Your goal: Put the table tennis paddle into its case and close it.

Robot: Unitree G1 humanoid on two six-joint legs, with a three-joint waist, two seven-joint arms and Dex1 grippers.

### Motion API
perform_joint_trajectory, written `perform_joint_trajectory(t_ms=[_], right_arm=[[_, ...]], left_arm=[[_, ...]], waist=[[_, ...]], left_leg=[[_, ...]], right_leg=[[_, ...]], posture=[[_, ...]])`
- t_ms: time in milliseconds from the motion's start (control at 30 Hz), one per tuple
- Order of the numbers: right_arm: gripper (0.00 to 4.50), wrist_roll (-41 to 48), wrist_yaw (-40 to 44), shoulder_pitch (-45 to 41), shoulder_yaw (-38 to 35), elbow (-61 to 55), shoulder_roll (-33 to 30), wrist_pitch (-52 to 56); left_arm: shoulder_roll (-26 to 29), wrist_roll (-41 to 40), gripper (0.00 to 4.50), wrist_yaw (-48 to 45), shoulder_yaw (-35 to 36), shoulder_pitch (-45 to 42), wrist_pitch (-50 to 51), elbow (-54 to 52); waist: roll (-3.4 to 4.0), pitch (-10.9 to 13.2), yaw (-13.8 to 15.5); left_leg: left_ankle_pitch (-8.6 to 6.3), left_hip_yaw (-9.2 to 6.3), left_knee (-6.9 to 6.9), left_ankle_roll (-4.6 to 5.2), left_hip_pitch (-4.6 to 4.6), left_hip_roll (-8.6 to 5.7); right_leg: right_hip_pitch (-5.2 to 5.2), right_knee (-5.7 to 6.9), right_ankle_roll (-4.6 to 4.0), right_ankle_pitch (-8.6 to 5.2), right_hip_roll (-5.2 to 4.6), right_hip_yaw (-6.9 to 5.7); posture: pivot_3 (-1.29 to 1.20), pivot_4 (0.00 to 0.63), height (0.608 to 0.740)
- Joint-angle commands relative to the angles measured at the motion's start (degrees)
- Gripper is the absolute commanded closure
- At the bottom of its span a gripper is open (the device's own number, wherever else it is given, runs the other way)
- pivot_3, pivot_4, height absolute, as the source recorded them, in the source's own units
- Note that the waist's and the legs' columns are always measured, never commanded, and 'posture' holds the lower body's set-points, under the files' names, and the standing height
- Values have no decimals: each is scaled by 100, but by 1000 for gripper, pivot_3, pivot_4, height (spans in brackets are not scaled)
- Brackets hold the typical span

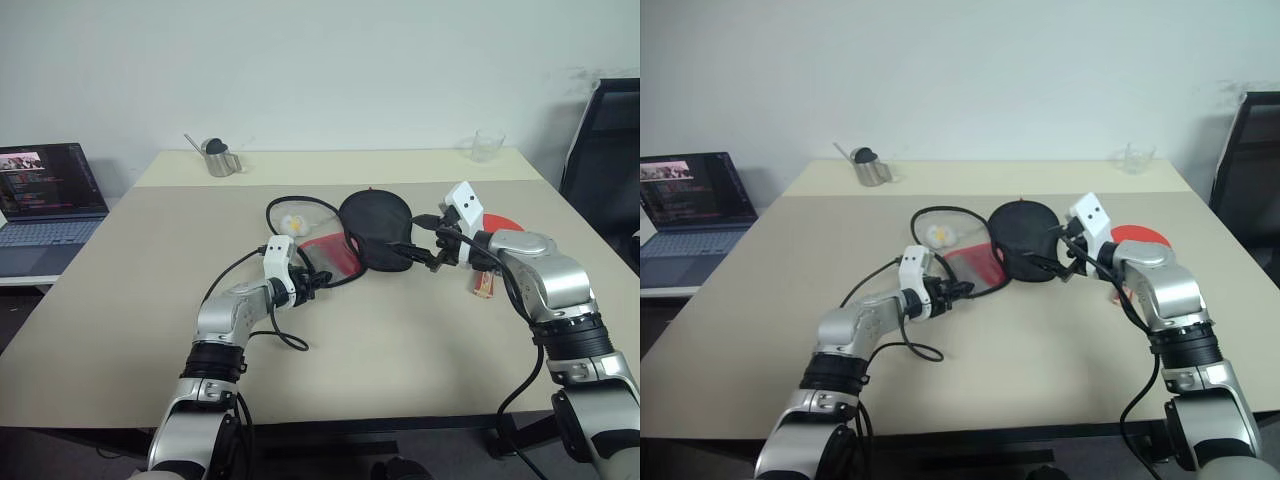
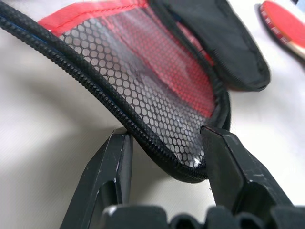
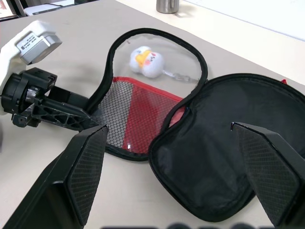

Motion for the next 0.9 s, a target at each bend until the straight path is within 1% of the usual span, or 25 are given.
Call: perform_joint_trajectory(t_ms=[33,67,200,433,700,800,900], right_arm=[[0,52,10,-42,-137,-247,-48,-31],[0,53,10,-42,-140,-251,-50,-31],[0,55,10,-35,-150,-261,-60,-36],[0,48,34,-51,-147,-221,-70,-53],[0,42,58,-59,-142,-181,-87,-55],[0,28,73,-55,-118,-149,-79,-71],[0,24,94,-55,-92,-144,-59,-69]], left_arm=[[15,-56,2716,-155,1,-101,-117,-169],[27,-76,3016,-178,7,-87,-85,-228],[134,-109,4473,-226,92,-76,29,-310],[428,-251,4473,-342,135,-31,401,-765],[969,-495,4473,-451,407,141,925,-942],[1115,-662,4473,-443,597,160,1198,-920],[1237,-700,4473,-463,651,190,1243,-883]], waist=[[0,0,-1],[0,0,-2],[0,0,-3],[0,0,-9],[0,0,-21],[0,0,-18],[0,0,-19]], left_leg=[[0,0,0,0,0,0],[0,0,0,0,1,0],[0,0,0,0,0,0],[0,0,0,0,0,0],[0,-1,0,0,1,2],[0,-1,0,0,0,1],[0,-1,0,0,1,1]], right_leg=[[0,0,0,0,0,1],[0,1,0,0,0,1],[0,0,0,0,0,0],[-1,0,0,0,0,0],[-1,1,0,0,0,0],[-2,0,0,0,0,-1],[-1,0,0,0,0,-1]], posture=[[0,150,740],[0,150,740],[0,150,740],[0,150,740],[0,150,740],[0,150,740],[0,150,740]])
